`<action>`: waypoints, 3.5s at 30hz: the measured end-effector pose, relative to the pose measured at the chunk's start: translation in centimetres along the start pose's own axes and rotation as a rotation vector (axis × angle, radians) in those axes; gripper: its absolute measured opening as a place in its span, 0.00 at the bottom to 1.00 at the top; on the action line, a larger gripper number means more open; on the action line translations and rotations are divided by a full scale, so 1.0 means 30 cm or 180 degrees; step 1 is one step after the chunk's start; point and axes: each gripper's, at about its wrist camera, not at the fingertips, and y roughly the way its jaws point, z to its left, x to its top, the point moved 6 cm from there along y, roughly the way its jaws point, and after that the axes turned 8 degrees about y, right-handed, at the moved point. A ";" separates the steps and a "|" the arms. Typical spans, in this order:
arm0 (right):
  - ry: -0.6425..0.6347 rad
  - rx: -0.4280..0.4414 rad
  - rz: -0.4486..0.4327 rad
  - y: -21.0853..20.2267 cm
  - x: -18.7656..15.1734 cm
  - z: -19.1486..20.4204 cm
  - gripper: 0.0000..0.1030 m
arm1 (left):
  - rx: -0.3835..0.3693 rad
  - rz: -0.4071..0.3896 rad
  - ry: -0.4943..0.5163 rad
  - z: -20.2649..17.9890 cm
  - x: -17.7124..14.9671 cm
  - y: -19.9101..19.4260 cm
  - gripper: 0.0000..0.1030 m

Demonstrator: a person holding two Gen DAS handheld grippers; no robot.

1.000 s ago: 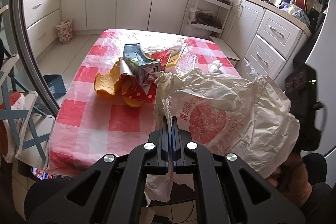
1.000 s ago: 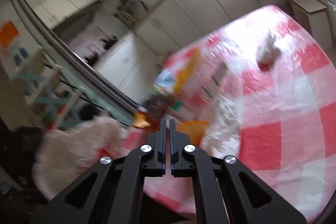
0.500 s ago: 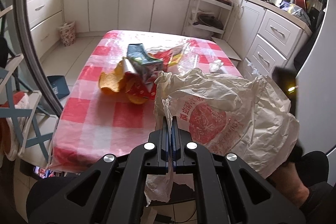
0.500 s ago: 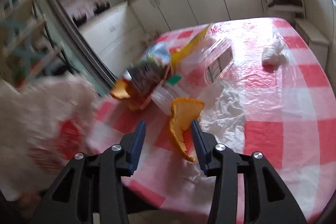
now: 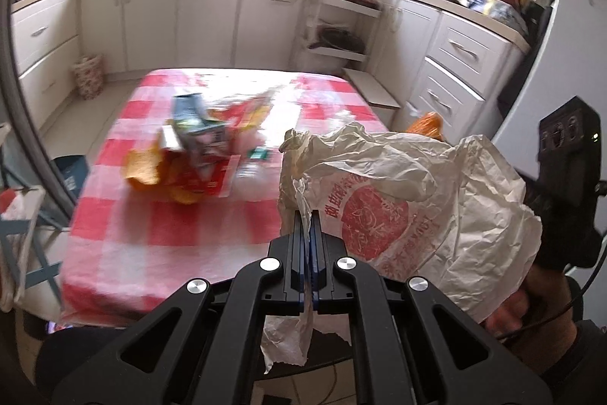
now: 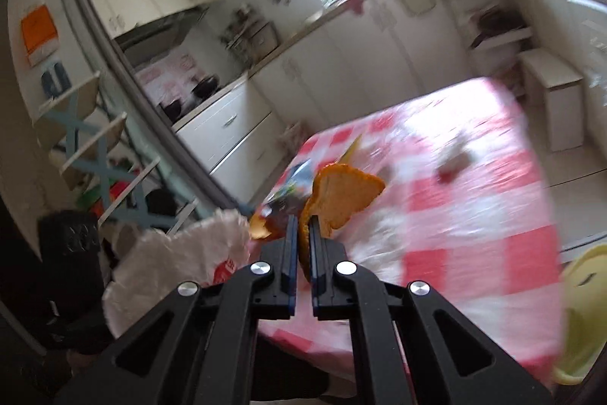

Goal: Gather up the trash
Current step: 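Grasp the crumpled white tissue with the right tool while the left tool holds the bag, then carry bag and tissue to the yellow bucket and open both tools, then grasp the blue milk carton on the table with the left tool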

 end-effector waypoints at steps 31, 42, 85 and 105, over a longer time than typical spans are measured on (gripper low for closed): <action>0.0117 -0.1851 0.1141 -0.182 -0.035 -0.851 0.21 | -0.1251 0.1247 -0.0039 -0.955 0.098 0.860 0.03; -0.0040 -0.2039 0.1000 -0.262 0.005 -0.808 0.32 | -0.1111 0.1388 -0.0021 -0.958 0.088 0.941 0.26; -0.0589 -0.2510 0.0887 -0.316 0.063 -0.692 0.55 | -0.0672 0.1224 0.0658 -0.875 0.092 0.764 0.51; -0.0976 -0.1029 0.0869 0.106 0.024 -0.220 0.63 | 0.0874 0.0367 -0.0820 0.165 0.126 0.231 0.60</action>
